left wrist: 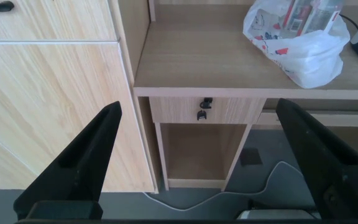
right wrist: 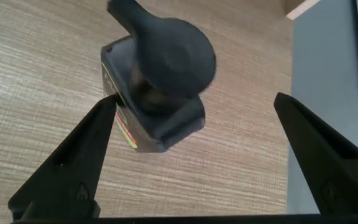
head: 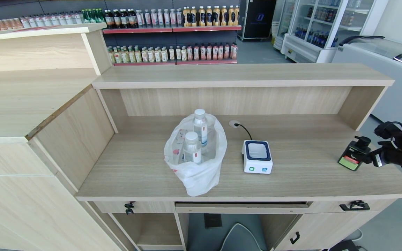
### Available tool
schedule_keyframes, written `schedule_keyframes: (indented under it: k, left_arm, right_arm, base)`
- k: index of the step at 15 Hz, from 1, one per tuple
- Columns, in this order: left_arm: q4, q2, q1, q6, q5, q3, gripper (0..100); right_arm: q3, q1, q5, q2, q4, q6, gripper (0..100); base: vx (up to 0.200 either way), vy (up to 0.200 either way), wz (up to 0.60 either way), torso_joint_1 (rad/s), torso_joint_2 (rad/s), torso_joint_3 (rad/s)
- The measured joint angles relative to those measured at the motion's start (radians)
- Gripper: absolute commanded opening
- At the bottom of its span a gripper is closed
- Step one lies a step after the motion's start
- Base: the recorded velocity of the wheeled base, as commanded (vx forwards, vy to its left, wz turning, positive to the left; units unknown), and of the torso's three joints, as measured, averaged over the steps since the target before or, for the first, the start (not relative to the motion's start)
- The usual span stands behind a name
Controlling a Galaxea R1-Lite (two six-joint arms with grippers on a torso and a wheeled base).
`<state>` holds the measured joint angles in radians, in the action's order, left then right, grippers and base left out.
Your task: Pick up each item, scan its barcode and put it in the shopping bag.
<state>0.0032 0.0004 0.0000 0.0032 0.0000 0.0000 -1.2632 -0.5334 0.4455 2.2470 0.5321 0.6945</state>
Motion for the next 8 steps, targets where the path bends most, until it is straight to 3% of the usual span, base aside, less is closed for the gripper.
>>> schedule_keyframes:
  k: [5,6,8]
  left_arm:
    - [0.0,0.0,0.0,0.0,0.0,0.0,100]
    - [0.0,0.0,0.0,0.0,0.0,0.0,100]
    - [0.0,0.0,0.0,0.0,0.0,0.0,100]
  right_arm:
    - [0.047,0.035,0.001,-0.005,0.008,0.026,100]
    - [0.054,0.036,0.0,-0.004,0.009,0.037,0]
    - [0.06,0.038,0.0,0.001,0.011,0.052,0]
  base:
    - [0.0,0.0,0.0,0.0,0.0,0.0]
    - [0.0,0.0,0.0,0.0,0.0,0.0]
    - [0.0,0.0,0.0,0.0,0.0,0.0]
